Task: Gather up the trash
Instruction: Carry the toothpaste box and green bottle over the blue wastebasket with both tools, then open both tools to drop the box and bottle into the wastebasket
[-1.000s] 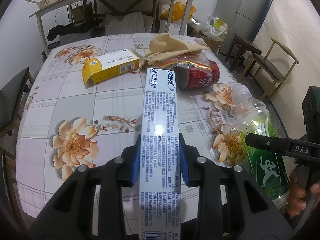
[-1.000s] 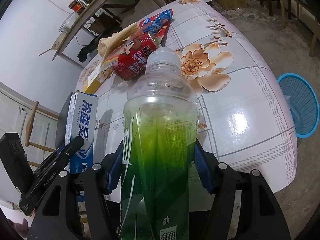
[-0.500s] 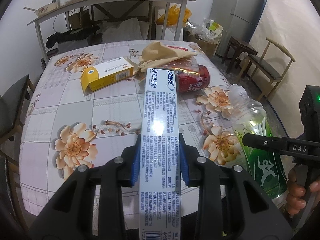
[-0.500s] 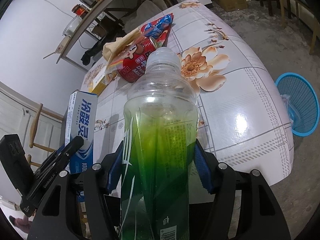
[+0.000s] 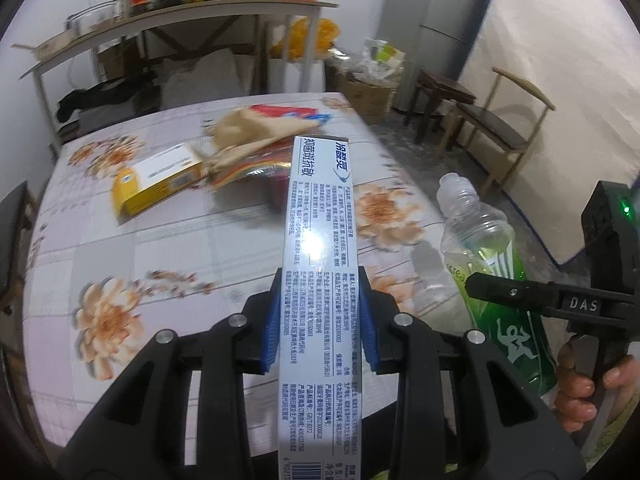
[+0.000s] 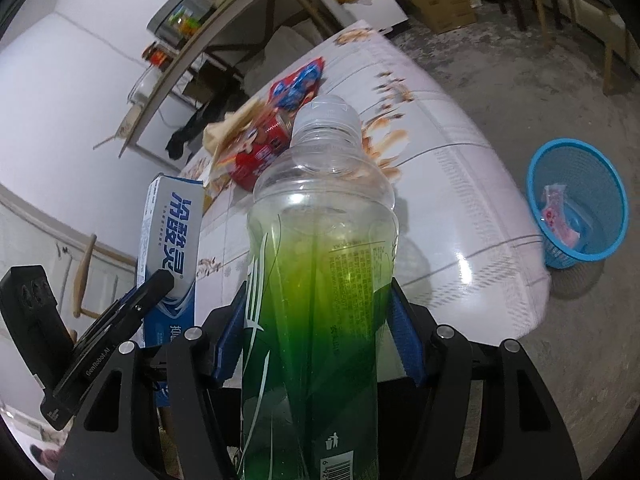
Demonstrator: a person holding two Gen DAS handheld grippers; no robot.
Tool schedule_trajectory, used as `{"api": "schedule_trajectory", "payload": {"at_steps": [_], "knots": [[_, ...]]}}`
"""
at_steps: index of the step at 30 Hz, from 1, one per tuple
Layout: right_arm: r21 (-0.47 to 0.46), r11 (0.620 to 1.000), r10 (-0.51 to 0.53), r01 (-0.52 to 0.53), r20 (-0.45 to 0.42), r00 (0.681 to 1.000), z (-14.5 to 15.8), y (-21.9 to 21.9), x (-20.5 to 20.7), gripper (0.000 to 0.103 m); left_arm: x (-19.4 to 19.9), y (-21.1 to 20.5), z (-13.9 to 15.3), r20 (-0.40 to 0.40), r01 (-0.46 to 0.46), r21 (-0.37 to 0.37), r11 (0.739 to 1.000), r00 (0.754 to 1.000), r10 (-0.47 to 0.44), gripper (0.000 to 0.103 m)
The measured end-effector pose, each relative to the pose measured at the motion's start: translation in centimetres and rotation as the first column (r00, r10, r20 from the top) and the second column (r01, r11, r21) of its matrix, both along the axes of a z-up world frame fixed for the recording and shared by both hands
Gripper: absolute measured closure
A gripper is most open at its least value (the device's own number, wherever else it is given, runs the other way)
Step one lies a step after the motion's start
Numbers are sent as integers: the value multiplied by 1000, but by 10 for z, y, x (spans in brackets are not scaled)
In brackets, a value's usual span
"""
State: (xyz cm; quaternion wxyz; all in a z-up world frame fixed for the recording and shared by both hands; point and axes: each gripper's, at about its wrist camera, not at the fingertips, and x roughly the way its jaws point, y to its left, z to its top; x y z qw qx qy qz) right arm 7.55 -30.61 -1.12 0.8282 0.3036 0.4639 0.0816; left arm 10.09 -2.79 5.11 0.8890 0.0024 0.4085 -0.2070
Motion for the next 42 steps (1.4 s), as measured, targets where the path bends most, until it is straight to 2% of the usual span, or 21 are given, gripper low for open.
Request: {"api": "schedule_trajectory", "payload": {"at_steps": [8, 14, 21, 29, 33, 34, 35, 37, 42], "knots": [[45, 986, -160, 159, 10, 987, -1, -63, -32, 40, 11, -71, 10, -25, 173, -32, 984, 984, -174, 72], [79, 945, -318, 317, -8, 948, -12, -129, -66, 40, 18, -148, 6, -82, 323, -56, 945, 941, -327, 72], [161, 880, -436, 447, -102, 894, -54, -194, -92, 40, 31, -233, -22, -195, 423, -64, 904, 883, -427, 72], [280, 812, -452, 512, -253, 855, -125, -237, -79, 40, 52, -309, -64, -321, 477, -28, 878, 828, -460, 72], [305, 783, -459, 541, -303, 835, -156, -272, -43, 39, 79, -346, -72, -342, 461, -52, 886, 825, -450, 69], [295, 782, -465, 549, -312, 829, -161, -279, -37, 39, 89, -356, -72, -341, 446, -75, 892, 829, -443, 60], [273, 779, -479, 564, -321, 817, -167, -288, -30, 39, 95, -362, -71, -332, 431, -86, 898, 837, -434, 55], [209, 776, -514, 595, -339, 788, -179, -303, -16, 38, 105, -369, -65, -292, 398, -108, 911, 863, -412, 53], [101, 785, -536, 611, -382, 753, -211, -312, -2, 37, 108, -362, -57, -283, 366, -187, 912, 869, -407, 53]]}}
